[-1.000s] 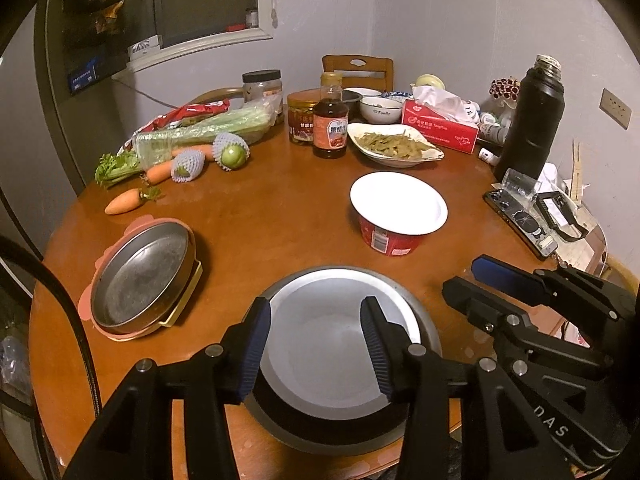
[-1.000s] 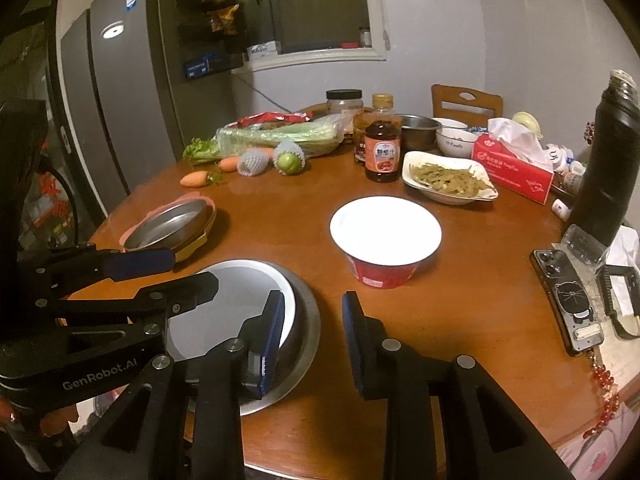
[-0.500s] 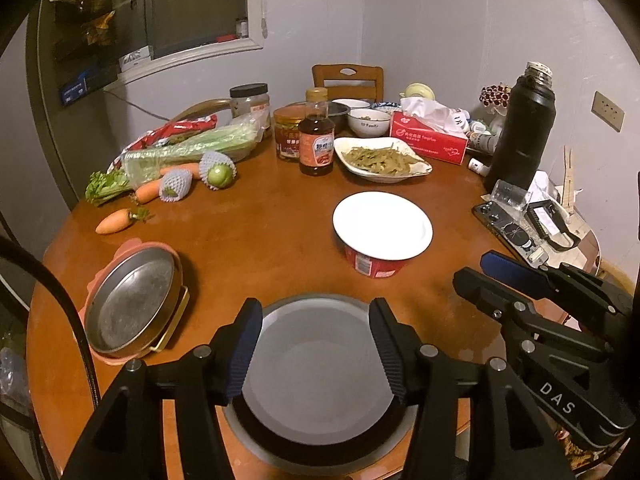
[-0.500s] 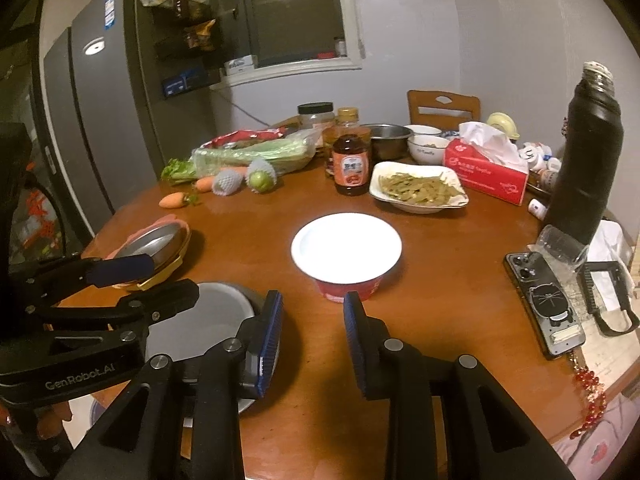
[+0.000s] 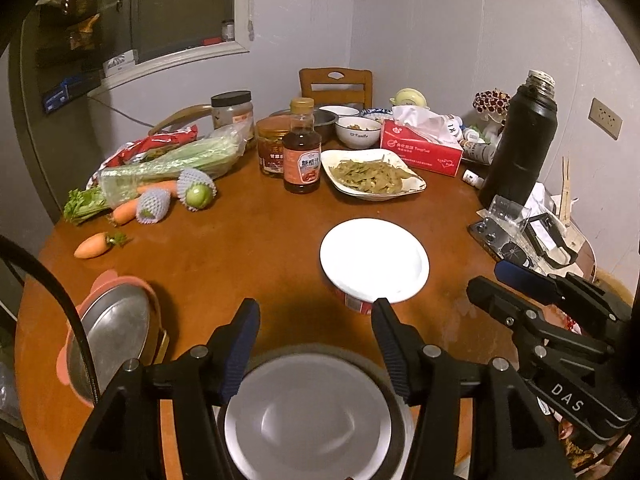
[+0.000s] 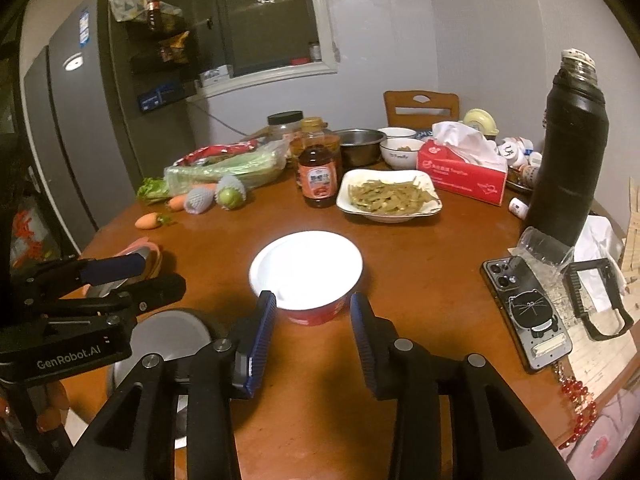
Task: Organize plates and bowls
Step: 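Reach the left gripper to the second red-and-white bowl and grasp its rim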
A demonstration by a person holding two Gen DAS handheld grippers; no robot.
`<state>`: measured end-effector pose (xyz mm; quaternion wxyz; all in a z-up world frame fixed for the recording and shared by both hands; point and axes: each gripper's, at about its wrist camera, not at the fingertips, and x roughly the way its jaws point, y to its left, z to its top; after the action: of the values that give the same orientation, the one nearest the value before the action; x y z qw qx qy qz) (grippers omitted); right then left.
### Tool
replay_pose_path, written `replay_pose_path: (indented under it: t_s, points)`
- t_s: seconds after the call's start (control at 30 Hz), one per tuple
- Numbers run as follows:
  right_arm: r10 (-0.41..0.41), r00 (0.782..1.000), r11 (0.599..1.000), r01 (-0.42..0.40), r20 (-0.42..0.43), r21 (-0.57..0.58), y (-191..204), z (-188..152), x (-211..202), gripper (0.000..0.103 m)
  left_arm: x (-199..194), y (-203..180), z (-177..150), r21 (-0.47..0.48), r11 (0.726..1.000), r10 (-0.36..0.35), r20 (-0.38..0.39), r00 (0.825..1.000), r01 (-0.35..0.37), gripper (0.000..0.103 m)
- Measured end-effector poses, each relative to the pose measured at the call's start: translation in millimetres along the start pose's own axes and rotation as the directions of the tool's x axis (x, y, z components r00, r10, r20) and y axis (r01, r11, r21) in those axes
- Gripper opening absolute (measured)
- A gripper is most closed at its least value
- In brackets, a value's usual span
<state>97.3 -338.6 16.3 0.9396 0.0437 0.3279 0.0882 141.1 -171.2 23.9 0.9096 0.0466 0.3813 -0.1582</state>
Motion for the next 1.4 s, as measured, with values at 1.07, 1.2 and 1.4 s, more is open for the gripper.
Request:
replay_pose_path:
  t_s: [1.07, 1.2, 1.4]
  points:
    - [-0.043, 0.990, 0.997, 0.051, -0.138, 0.054, -27.1, 15.1, 93.5, 0.041, 102.9, -2.7, 38.6, 0.016, 1.000, -0.014, -0.165, 0.986, 0.016, 0.058]
    - [-0.044, 0.988, 0.997, 0.052, -0.146, 0.056, -28.8, 15.3, 97.4, 0.041, 105.9, -4.7, 39.1, 0.018, 1.000, -0.018, -0.168, 0.986, 0.021, 0.058]
    - [-0.043, 0.987, 0.997, 0.052, -0.156, 0.054, -28.4, 15.0, 102.0, 0.041, 112.8, -3.5, 39.3, 0.011, 1.000, -0.018, -0.186, 0.982, 0.021, 0.058]
